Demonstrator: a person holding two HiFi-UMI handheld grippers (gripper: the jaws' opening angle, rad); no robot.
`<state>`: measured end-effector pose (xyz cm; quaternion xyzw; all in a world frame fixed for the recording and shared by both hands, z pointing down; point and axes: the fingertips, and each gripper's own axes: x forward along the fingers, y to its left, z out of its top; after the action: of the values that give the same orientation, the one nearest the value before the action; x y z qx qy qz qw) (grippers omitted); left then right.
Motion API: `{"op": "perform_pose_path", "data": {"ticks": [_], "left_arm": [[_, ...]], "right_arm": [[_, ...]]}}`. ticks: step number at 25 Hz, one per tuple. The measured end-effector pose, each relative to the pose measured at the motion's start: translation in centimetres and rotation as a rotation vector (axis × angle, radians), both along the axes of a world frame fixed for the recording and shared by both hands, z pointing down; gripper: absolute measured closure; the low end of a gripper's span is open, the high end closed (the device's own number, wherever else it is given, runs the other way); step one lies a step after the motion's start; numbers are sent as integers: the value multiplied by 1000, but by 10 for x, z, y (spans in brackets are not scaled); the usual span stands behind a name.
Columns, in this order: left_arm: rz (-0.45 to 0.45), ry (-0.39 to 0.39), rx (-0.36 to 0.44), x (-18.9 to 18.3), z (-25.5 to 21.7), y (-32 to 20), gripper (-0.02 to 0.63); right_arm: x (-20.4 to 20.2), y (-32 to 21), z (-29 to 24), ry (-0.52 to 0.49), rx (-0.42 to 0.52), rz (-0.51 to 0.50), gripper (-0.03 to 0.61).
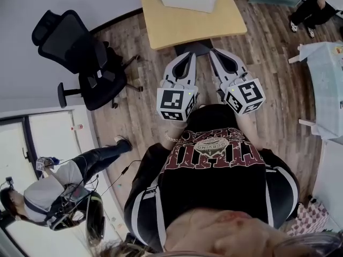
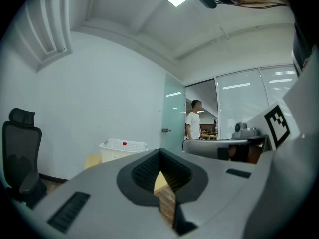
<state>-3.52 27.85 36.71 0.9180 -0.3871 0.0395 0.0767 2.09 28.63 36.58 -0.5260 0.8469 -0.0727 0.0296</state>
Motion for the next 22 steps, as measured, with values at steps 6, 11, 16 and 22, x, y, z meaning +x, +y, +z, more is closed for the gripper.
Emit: {"op": "perform_pose_path", "data": {"ticks": [6,11,16,22], "left_arm": [[-19,-5,-12,2,4,-11,566],[-7,-6,-13,9,6,-27,566],[20,-4,-15,18,7,-49,566],[41,-2,-21,23,10,-76,566]], "right_arm": [[6,-10,2,-5,-9,-11,561],[14,-23,6,-5,-15,10,561],[22,-43,6,-7,-14,35,561],[25,-69,7,0,-17,48,561]]}}
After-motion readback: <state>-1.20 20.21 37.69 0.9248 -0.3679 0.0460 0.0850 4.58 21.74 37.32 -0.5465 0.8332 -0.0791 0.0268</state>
